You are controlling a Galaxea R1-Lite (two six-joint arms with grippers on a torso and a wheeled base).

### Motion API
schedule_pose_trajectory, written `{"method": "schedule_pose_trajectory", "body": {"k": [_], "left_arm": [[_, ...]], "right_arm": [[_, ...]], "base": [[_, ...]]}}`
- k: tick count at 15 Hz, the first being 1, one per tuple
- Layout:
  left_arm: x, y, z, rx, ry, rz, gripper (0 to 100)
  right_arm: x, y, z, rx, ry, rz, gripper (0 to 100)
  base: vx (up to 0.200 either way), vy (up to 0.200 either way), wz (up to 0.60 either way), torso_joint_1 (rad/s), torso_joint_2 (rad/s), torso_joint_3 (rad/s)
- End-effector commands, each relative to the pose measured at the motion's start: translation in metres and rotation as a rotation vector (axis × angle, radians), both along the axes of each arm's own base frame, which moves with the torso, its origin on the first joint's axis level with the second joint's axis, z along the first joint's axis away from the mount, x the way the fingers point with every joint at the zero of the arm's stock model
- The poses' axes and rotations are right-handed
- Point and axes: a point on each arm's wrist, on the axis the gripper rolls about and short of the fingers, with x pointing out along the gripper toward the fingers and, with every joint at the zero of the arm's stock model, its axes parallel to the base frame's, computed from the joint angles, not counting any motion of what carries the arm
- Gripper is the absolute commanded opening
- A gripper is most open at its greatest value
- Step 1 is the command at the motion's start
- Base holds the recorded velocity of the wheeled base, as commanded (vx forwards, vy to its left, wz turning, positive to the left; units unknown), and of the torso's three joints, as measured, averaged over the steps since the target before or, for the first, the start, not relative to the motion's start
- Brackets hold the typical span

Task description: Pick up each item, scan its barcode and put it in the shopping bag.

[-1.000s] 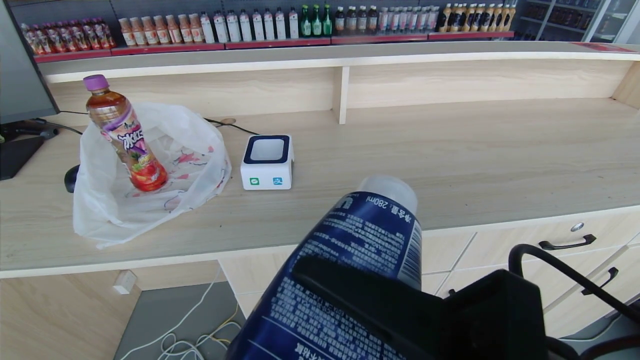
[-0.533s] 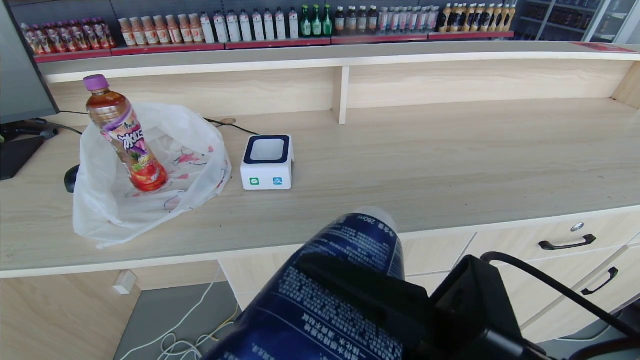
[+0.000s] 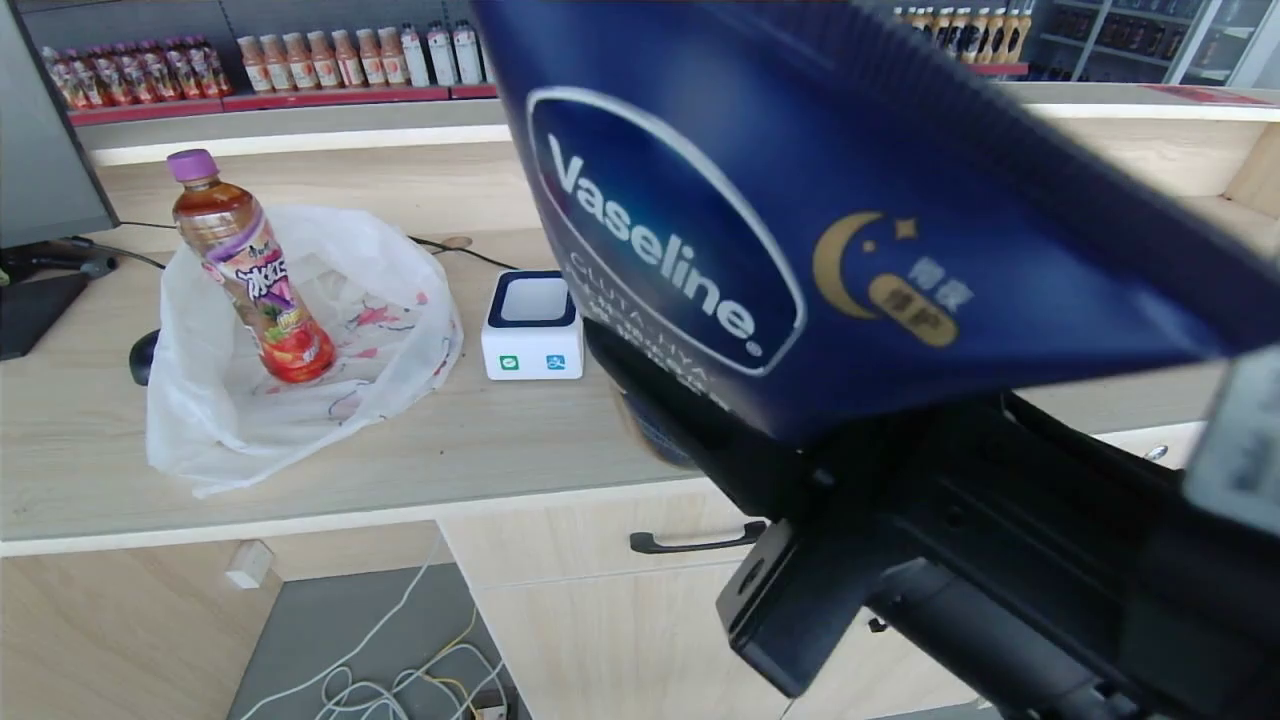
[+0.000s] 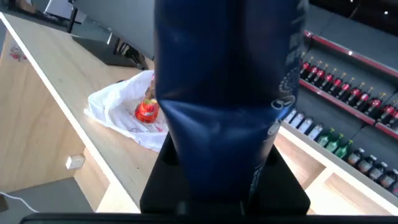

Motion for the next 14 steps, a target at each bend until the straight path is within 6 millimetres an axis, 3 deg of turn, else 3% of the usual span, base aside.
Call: {"method": "schedule_pose_trajectory", "body": {"k": [1, 2, 5, 7, 10, 14], "left_arm": [[0.0, 0.0, 0.0, 0.0, 0.0, 0.0, 100], [0.0, 0.0, 0.0, 0.0, 0.0, 0.0, 100], [0.0, 0.0, 0.0, 0.0, 0.0, 0.0, 100], [0.0, 0.0, 0.0, 0.0, 0.0, 0.0, 100], [0.0, 0.0, 0.0, 0.0, 0.0, 0.0, 100], [0.0, 0.0, 0.0, 0.001, 0.0, 0.0, 100]], "right_arm": [[0.032, -0.038, 0.013, 0.097, 0.162, -0.124, 0], [0.05, -0.054, 0.011, 0.148, 0.261, -0.174, 0], [0.08, -0.076, 0.019, 0.28, 0.398, -0.213, 0], [0.104, -0.093, 0.01, 0.367, 0.485, -0.225, 0], [0.124, -0.133, -0.015, 0.503, 0.503, -0.333, 0], [0.133, -0.14, -0.023, 0.51, 0.492, -0.355, 0]], "base": [[0.0, 0.0, 0.0, 0.0, 0.0, 0.0], [0.0, 0.0, 0.0, 0.0, 0.0, 0.0], [0.0, 0.0, 0.0, 0.0, 0.0, 0.0], [0.0, 0.0, 0.0, 0.0, 0.0, 0.0], [0.0, 0.0, 0.0, 0.0, 0.0, 0.0], [0.0, 0.0, 0.0, 0.0, 0.0, 0.0]]}}
